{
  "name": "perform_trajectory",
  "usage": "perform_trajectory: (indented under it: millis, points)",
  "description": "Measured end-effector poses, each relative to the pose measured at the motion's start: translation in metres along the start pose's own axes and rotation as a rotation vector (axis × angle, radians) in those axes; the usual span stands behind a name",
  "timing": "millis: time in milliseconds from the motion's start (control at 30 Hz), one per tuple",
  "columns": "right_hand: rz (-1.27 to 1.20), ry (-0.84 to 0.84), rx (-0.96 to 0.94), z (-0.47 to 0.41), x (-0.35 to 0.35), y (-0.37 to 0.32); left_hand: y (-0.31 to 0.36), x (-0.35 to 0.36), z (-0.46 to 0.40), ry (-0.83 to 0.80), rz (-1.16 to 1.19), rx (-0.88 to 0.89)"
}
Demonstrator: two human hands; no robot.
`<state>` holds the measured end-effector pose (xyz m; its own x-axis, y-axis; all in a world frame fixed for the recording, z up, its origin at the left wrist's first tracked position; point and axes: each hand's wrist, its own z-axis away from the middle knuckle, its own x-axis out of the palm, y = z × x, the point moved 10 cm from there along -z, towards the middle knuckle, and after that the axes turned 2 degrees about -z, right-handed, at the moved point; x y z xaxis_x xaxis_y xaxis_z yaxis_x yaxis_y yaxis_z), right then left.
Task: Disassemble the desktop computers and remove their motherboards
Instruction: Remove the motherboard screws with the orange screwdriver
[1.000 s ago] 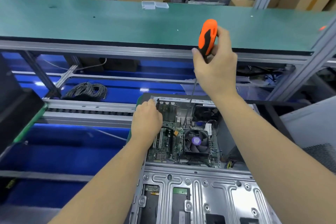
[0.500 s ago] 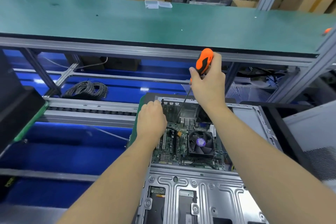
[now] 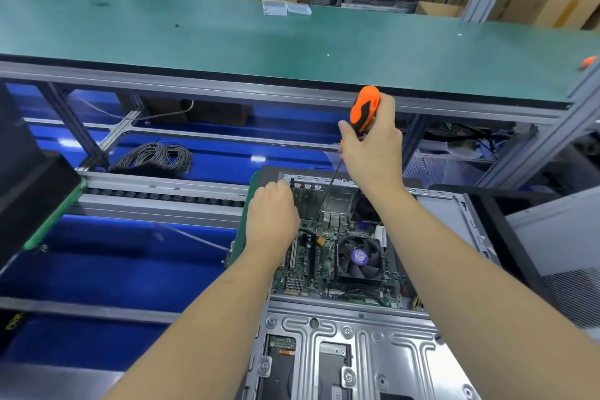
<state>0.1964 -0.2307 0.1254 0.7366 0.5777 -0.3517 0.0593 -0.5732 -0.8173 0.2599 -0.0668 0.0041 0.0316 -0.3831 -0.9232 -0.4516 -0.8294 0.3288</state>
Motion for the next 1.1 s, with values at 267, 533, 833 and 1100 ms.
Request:
perform_trajectory:
  millis: [267,533,833,1100]
  points:
    - [0.002,-0.02,0.001,-0.002,0.001,0.0,0.001,0.001,-0.001,-0.001,-0.025,0.005]
    - [0.261,-0.168,-0.173,-0.012,0.013,-0.026,0.0,-0.001,-0.001,-0.01,0.005,-0.009]
    - [0.571,-0.281,-0.267,-0.022,0.016,-0.061,-0.015,-0.001,0.002,-0.017,0.106,-0.126]
    - [0.437,-0.431,-0.14,-0.015,0.026,-0.055,-0.018,0.0,0.004,-0.013,0.148,-0.131]
